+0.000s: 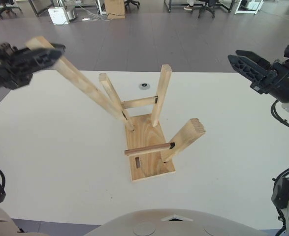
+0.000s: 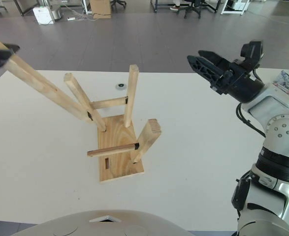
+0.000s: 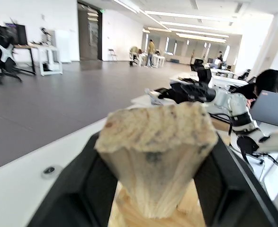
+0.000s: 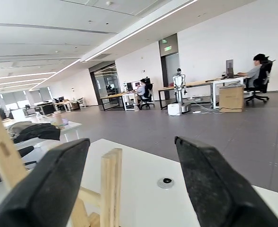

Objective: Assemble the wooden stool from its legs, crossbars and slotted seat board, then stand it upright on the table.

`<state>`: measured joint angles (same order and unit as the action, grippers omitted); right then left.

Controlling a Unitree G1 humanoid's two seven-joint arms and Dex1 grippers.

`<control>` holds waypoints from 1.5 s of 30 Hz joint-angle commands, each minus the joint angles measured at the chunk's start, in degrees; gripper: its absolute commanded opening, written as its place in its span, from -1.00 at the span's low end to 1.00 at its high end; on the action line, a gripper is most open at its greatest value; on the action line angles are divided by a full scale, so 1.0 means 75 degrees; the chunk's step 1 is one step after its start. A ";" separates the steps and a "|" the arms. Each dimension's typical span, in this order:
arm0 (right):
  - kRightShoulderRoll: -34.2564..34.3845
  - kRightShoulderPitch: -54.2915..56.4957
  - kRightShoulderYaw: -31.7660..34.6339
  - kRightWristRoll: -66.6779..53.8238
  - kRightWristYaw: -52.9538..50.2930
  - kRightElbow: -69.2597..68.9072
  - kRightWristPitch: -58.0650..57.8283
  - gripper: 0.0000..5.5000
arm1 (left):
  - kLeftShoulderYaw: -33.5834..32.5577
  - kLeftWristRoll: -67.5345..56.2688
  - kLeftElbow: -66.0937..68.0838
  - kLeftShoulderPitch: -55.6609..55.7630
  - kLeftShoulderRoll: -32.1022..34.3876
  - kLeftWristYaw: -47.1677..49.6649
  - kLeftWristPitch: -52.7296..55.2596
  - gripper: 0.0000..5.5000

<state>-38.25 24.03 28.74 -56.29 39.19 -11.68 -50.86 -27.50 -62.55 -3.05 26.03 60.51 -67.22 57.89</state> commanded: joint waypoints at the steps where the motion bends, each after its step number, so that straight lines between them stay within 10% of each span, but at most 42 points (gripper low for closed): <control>1: -0.0129 -0.1764 -0.0461 0.0638 0.0074 -0.0674 0.0155 0.22 | -0.0198 0.0154 -0.0769 -0.0987 -0.0168 -0.0515 -0.0455 -0.26; 5: -0.0488 -0.4652 -0.2924 0.3054 0.0216 -0.1222 0.1295 0.22 | -0.0051 0.0841 -0.1156 -0.1995 0.0113 -0.1138 -0.1097 -0.26; 12: 0.0327 -0.5206 -0.4286 0.4452 -0.0098 -0.0828 0.2457 0.22 | -0.0631 0.1256 -0.2538 -0.3754 -0.1356 -0.0713 -0.2516 -0.26; 31: 0.1652 -0.5007 -0.5090 0.5175 -0.1078 -0.1024 0.2662 0.22 | -0.0260 0.0580 -0.3063 -0.3523 -0.0287 -0.1218 -0.2386 -0.26; 45: 0.1571 -0.4780 -0.5013 0.5234 -0.0950 -0.0867 0.2755 0.22 | 0.0496 0.1699 -0.3138 -0.4256 -0.1294 -0.1054 -0.3903 -0.26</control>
<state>-25.89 -13.02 -9.11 -17.64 31.83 -19.02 -29.56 -24.44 -52.12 -26.80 -3.17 52.00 -75.44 29.60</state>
